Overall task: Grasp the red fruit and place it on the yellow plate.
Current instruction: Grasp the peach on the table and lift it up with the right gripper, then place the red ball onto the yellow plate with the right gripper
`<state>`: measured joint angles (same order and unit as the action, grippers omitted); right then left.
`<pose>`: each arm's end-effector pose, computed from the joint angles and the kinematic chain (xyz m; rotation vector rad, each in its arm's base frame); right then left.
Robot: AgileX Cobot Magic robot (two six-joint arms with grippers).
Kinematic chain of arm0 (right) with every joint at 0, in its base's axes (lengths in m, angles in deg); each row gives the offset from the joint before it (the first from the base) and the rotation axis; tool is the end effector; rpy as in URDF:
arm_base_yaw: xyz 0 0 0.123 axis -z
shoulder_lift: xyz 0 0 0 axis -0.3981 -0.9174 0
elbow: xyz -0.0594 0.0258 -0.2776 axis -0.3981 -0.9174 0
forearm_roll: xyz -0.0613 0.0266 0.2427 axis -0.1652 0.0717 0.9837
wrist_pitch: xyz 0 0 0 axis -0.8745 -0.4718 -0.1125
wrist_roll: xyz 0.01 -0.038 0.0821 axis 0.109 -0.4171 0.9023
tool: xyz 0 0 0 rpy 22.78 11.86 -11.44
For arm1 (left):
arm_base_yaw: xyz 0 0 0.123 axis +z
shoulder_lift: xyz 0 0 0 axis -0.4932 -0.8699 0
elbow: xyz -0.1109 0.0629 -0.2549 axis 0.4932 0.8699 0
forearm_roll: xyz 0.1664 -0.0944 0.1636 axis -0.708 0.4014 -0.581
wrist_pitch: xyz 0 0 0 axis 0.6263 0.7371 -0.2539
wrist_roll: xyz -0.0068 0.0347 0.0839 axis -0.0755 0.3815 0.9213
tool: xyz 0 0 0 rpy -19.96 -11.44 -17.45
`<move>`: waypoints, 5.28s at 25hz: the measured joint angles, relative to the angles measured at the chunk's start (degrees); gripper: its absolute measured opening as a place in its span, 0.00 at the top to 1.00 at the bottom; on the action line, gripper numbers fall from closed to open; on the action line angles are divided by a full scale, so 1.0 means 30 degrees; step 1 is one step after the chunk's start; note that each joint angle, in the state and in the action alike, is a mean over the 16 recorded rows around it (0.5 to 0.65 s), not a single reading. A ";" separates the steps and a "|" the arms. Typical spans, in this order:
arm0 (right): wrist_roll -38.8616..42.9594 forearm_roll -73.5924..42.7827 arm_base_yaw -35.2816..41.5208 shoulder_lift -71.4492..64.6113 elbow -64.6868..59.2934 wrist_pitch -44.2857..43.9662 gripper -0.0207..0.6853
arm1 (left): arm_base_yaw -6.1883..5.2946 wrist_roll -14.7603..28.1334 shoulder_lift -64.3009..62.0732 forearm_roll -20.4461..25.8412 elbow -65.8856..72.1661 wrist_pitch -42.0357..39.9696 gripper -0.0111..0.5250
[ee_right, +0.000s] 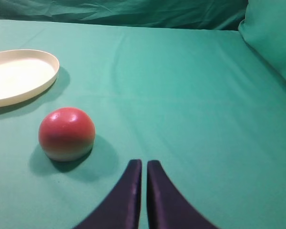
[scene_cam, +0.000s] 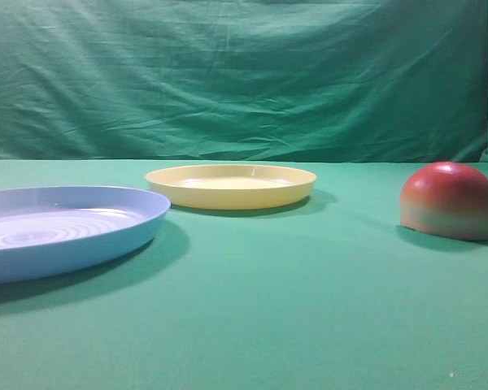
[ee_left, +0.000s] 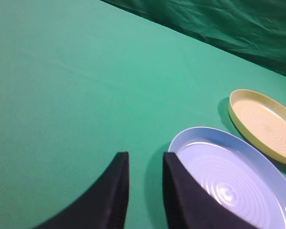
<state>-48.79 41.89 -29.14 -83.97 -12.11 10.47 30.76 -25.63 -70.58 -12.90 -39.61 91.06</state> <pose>0.0516 0.0072 0.1706 -0.0985 1.8851 0.0953 0.0531 -0.0018 0.1757 -0.1903 1.8364 -0.1610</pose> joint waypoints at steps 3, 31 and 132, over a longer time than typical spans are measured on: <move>-0.0115 -0.0292 -0.0002 0.0000 -0.0009 0.0154 0.97 | 0.0000 0.0000 0.0000 0.0000 0.0000 0.0000 0.69; -0.2554 0.3632 -0.0029 -0.6431 0.4867 0.1709 0.97 | 0.0000 0.0000 0.0000 0.0000 0.0000 0.0000 0.69; -1.0293 0.7315 -0.9286 -3.8232 2.6034 0.2280 0.24 | 0.0000 0.0000 0.0000 0.0000 0.0000 0.0000 0.69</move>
<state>-79.67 63.84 -57.00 -198.67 65.99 17.31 30.76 -25.63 -70.58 -12.90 -39.61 91.06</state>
